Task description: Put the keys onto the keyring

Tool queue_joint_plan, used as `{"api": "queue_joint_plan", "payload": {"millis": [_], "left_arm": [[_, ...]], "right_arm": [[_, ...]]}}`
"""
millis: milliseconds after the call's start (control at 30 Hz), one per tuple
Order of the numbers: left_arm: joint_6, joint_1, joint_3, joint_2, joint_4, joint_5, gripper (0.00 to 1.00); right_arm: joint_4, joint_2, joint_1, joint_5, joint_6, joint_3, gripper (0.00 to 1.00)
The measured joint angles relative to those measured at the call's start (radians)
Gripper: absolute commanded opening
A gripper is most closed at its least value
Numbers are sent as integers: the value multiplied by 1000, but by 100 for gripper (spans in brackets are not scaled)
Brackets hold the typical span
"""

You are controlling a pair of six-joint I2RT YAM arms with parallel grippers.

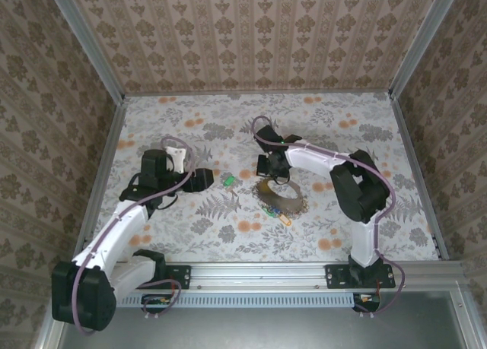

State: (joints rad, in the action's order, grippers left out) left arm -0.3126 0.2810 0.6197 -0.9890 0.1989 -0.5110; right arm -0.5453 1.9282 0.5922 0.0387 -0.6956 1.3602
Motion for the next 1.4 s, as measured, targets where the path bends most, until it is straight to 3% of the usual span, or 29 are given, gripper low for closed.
{"api": "queue_joint_plan", "payload": {"millis": [200, 367, 567, 733, 967, 1400], "left_arm": [[121, 0, 23, 34, -55, -128, 59], [227, 3, 69, 17, -69, -265, 52], [371, 84, 106, -68, -68, -403, 52], [474, 155, 120, -96, -61, -440, 54], [578, 180, 190, -116, -55, -471, 55], [640, 304, 223, -155, -20, -499, 48]], "right_arm": [[121, -214, 0, 104, 231, -141, 4], [226, -440, 2, 265, 501, -283, 0], [282, -617, 2, 473, 763, -353, 0], [303, -662, 2, 581, 888, -353, 0], [304, -664, 5, 683, 985, -351, 0], [331, -666, 14, 740, 1060, -344, 0]]}}
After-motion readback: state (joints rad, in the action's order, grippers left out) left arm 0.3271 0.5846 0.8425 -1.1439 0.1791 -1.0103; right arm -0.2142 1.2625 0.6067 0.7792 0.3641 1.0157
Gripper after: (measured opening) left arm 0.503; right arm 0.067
